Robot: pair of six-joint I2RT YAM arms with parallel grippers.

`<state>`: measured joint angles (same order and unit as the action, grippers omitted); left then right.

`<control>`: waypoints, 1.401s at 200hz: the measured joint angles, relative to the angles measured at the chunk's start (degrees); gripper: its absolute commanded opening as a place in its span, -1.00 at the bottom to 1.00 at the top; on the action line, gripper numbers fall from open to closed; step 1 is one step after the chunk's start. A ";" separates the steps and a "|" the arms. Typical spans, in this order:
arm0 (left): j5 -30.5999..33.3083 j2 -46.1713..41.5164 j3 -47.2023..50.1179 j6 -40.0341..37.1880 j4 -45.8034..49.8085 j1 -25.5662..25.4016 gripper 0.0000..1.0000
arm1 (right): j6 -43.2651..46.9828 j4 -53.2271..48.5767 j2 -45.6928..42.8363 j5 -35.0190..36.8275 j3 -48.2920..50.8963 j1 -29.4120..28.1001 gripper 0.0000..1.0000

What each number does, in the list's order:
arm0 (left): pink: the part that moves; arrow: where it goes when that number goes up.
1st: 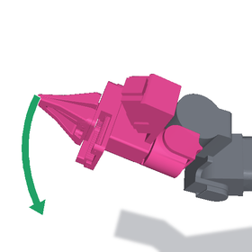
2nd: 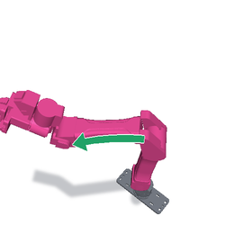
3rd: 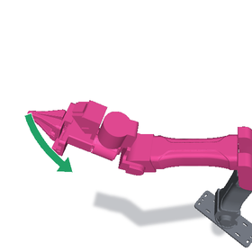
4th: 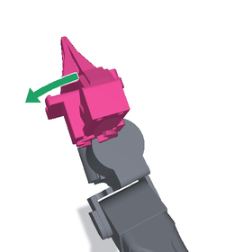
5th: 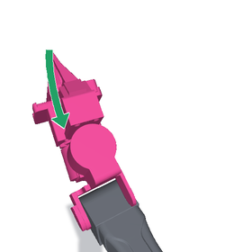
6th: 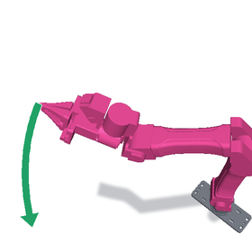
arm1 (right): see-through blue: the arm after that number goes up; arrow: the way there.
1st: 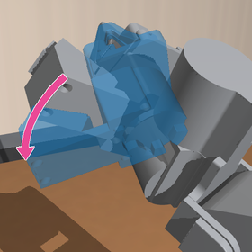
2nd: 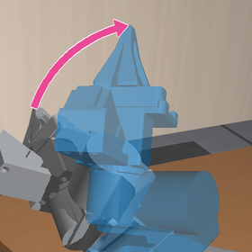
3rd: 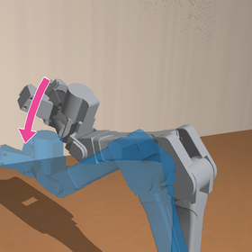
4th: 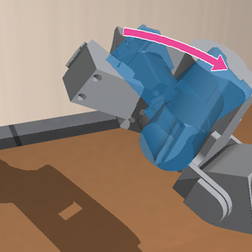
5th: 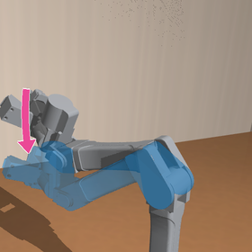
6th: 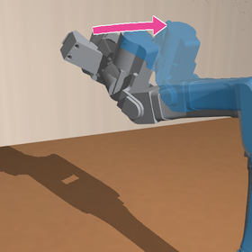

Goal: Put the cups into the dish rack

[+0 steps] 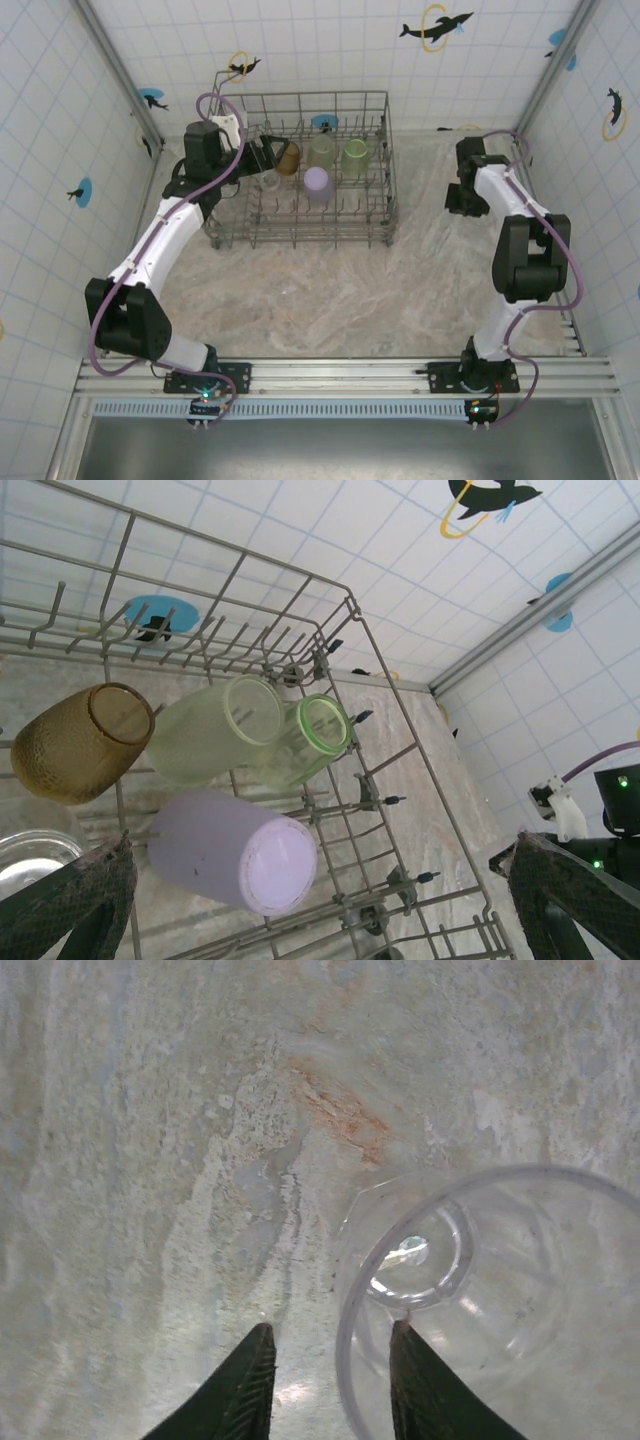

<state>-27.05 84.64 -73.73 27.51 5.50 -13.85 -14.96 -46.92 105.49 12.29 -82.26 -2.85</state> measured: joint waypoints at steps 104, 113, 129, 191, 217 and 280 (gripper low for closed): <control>3.15 0.35 -0.09 0.00 1.11 0.00 0.95 | 0.85 -3.82 0.83 -1.44 -8.94 -1.44 -1.00; 3.58 0.52 -0.26 0.02 1.53 0.00 0.95 | 0.76 -4.22 0.81 -1.97 -11.28 -2.03 -1.00; 4.15 0.90 -0.57 0.02 1.84 0.00 0.95 | 0.68 -4.37 0.66 -3.21 -15.47 -3.58 -1.00; 5.18 1.40 -1.77 1.05 3.45 0.00 0.95 | -0.15 -6.56 0.59 -8.22 -29.24 -9.22 -1.00; 6.21 1.62 -2.69 1.07 4.61 0.00 0.95 | -1.14 -6.01 0.59 -10.67 -30.18 -10.75 -1.00; 6.80 3.04 -5.16 2.08 5.90 0.00 0.95 | -2.91 -0.11 -0.24 -13.66 -30.21 -18.25 -1.00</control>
<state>-20.25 87.68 -78.89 29.58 11.40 -13.85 -17.87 -47.03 105.25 -1.37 -112.46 -21.10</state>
